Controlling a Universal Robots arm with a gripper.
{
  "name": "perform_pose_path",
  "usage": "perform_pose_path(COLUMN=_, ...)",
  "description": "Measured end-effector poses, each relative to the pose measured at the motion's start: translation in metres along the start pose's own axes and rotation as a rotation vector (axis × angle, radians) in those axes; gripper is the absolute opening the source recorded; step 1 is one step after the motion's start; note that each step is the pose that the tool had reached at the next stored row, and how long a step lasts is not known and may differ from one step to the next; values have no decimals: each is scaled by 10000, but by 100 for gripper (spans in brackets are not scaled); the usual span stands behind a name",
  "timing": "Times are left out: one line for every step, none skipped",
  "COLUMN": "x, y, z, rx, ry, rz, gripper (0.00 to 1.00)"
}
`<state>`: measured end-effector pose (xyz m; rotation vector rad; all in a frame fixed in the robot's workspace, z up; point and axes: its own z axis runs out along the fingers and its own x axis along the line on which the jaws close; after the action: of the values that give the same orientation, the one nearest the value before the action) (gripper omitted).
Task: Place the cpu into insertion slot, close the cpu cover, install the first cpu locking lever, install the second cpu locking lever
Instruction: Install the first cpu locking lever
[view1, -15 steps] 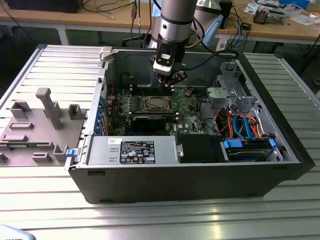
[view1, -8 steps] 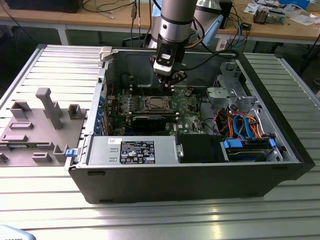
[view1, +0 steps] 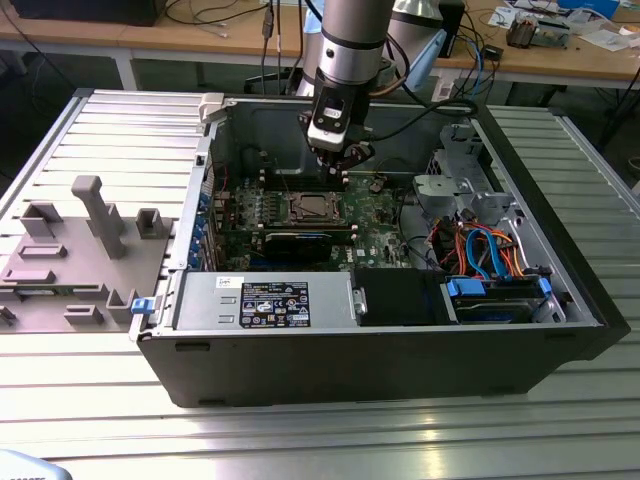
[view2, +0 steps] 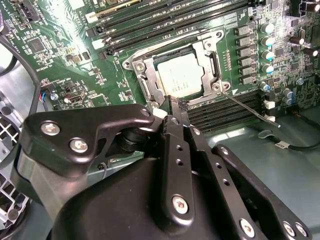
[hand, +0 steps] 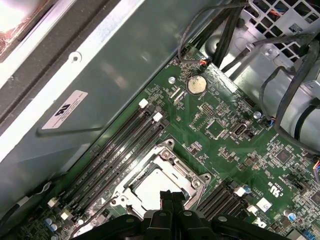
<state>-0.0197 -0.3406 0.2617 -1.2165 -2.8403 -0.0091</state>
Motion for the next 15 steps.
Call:
perform_pose_path(x=0, y=0, z=0, rx=1, ry=0, rz=-11, gripper=11)
perform_pose_path(x=0, y=0, z=0, rx=2, ry=0, rz=-34, gripper=11)
perform_pose_path(x=0, y=0, z=0, rx=2, ry=-1, rz=-57, gripper=11)
perform_pose_path(x=0, y=0, z=0, rx=4, ry=-1, rz=-73, gripper=11)
perform_pose_path(x=0, y=0, z=0, rx=5, ry=-1, rz=-100, gripper=11)
perform_pose_path(x=0, y=0, z=0, rx=6, ry=-1, rz=-123, gripper=11)
perform_pose_path(x=0, y=0, z=0, rx=7, ry=-2, rz=-136, gripper=11)
perform_pose_path(x=0, y=0, z=0, rx=8, ry=-2, rz=-161, gripper=11)
perform_pose_path(x=0, y=0, z=0, rx=9, ry=-3, rz=-178, gripper=11)
perform_pose_path(x=0, y=0, z=0, rx=10, ry=-3, rz=-198, gripper=11)
perform_pose_path(x=0, y=0, z=0, rx=11, ry=-3, rz=-231, gripper=11)
perform_pose_path(x=0, y=0, z=0, rx=13, ry=-4, rz=-259, gripper=11)
perform_pose_path(x=0, y=0, z=0, rx=14, ry=-4, rz=-275, gripper=11)
perform_pose_path(x=0, y=0, z=0, rx=15, ry=-5, rz=-294, gripper=11)
perform_pose_path(x=0, y=0, z=0, rx=16, ry=-5, rz=-316, gripper=11)
